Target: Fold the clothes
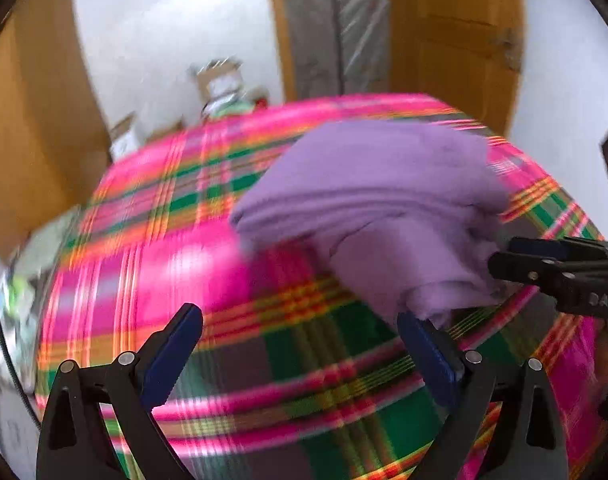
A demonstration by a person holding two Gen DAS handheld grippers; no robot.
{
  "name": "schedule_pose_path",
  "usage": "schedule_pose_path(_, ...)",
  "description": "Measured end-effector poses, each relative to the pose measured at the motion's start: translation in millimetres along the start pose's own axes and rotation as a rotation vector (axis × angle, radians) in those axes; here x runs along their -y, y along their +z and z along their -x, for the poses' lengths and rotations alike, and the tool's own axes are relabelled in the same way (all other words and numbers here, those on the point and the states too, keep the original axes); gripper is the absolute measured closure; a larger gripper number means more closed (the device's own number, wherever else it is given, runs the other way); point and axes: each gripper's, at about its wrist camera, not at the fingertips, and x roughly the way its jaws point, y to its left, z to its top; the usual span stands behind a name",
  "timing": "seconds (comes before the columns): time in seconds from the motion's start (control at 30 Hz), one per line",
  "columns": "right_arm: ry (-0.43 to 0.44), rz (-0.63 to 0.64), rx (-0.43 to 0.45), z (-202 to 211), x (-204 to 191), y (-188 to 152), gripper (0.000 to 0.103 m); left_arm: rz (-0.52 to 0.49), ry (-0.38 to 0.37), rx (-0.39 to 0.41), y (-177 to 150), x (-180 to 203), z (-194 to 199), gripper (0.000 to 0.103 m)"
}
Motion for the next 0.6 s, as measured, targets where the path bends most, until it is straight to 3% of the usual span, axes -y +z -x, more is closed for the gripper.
schedule_pose_path(0.17, 0.065, -0.014, 0.042, 15, 5, 2, 0.053, -0.092, -0.106, 0.105, 20, 19, 24, 0.004)
schedule_pose_path(0.27, 0.076, 0.020, 0.053, 18, 0, 3, 0.053, -0.184, -0.091, 0.124, 33, 36, 23, 0.004)
schedule_pose_path(0.37, 0.073, 0.021, 0.051, 18, -2, 3, 0.053, -0.275, -0.124, 0.115, 43, 54, 12, 0.004)
schedule_pose_path(0.53, 0.072, -0.007, 0.044, 16, 4, 2, 0.053, -0.461, -0.076, 0.114, 48, 76, -4, 0.005)
schedule_pose_path(0.6, 0.071, -0.014, 0.043, 16, 6, 2, 0.053, -0.472, -0.066, 0.107, 49, 75, -9, 0.004)
